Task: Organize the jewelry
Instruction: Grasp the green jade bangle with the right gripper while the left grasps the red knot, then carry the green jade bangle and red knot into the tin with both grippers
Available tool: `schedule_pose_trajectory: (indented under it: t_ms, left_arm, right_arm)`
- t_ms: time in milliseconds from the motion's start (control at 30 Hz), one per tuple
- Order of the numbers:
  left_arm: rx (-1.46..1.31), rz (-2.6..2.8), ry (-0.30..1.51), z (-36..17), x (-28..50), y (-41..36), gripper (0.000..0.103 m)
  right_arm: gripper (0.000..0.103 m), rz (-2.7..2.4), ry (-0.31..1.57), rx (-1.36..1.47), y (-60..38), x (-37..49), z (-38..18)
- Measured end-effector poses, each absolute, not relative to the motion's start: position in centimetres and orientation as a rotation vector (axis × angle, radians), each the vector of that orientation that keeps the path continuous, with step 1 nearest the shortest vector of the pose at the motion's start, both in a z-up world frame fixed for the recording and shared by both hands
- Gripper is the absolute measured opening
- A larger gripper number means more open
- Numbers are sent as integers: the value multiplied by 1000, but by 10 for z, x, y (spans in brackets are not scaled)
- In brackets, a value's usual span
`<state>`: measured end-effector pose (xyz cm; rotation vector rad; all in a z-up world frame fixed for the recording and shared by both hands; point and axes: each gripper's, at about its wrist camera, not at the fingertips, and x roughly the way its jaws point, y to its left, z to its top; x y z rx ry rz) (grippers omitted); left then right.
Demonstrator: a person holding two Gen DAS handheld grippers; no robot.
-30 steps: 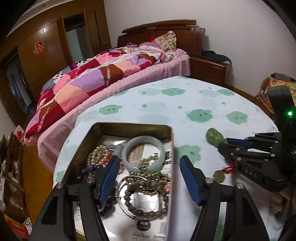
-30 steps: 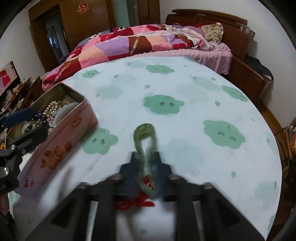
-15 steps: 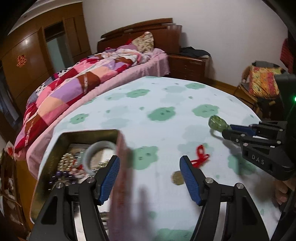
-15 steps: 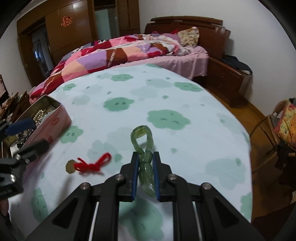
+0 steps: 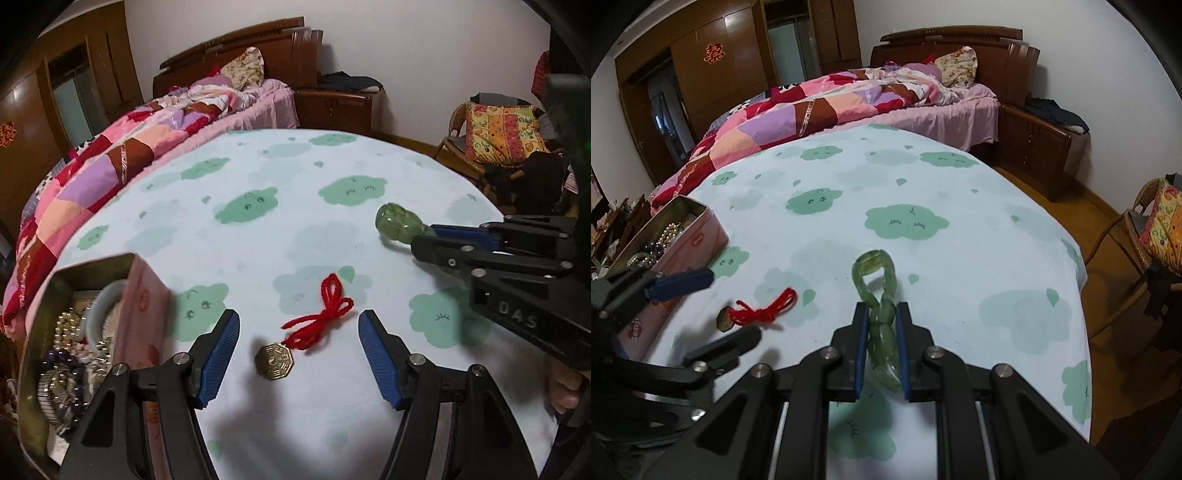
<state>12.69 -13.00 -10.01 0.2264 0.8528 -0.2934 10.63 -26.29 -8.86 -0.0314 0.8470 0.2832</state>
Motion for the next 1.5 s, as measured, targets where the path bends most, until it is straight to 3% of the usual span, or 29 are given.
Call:
schedule_pose_trajectory:
  t_ms: [133,233,1500]
  left_arm:
    - [193,-335,899,-106,133,-129,6]
    - [177,-339,899,-105,132,-125,2]
    - [93,-191,624,-13,70,-52,1]
  right_arm:
    - [17,289,859,-37,-261,107,-91]
    - [17,292,866,-38,-261,108,-92]
    - [16,373,695,-205,-203,70,-63]
